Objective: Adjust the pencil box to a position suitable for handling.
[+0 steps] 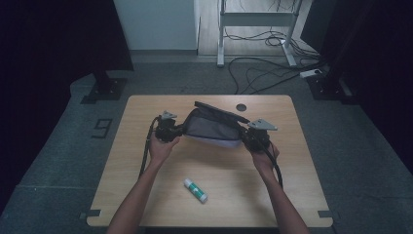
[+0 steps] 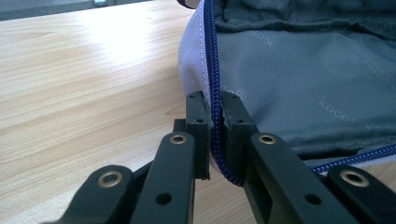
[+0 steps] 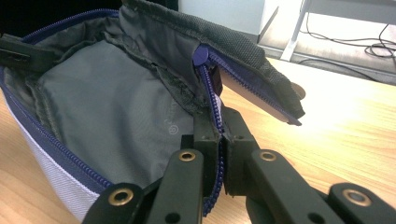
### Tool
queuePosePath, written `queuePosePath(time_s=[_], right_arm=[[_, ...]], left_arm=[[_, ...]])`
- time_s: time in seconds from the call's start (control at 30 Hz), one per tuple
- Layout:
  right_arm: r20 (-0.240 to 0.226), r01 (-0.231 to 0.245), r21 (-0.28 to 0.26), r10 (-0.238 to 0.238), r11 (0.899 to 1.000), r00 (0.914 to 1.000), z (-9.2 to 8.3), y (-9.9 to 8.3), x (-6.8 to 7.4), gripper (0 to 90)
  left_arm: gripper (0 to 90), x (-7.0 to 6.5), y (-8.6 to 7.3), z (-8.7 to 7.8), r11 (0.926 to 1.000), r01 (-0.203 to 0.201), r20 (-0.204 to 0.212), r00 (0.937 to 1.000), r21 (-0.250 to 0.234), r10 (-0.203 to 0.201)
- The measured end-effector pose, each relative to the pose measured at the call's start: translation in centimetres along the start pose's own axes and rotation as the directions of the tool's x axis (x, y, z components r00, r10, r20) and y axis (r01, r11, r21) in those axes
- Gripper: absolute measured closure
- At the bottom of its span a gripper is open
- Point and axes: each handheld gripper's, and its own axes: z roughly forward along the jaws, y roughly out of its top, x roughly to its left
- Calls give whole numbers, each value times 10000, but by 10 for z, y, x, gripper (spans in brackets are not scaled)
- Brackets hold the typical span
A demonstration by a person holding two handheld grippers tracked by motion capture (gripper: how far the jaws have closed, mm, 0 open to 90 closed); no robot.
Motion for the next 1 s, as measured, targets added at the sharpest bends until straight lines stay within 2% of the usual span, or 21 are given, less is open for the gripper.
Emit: queuePosePath(time_s=[0.27,0.63,1.0], right_arm=[[-32,186,-209,-187,9996,9998,-12,-4,5,852],[-396,192,-285,-203,9994,9990,-18,-15,15,851],[-626,62,-68,-66,10000,9980,-21,-34,17,852]], left_arm=[[841,-5,-8,-11,9999,-63,201,9998,-80,65],[855,-7,-23,-23,9999,-102,374,9992,-99,106],[860,-12,-43,-23,9999,-34,642,9979,158,23]])
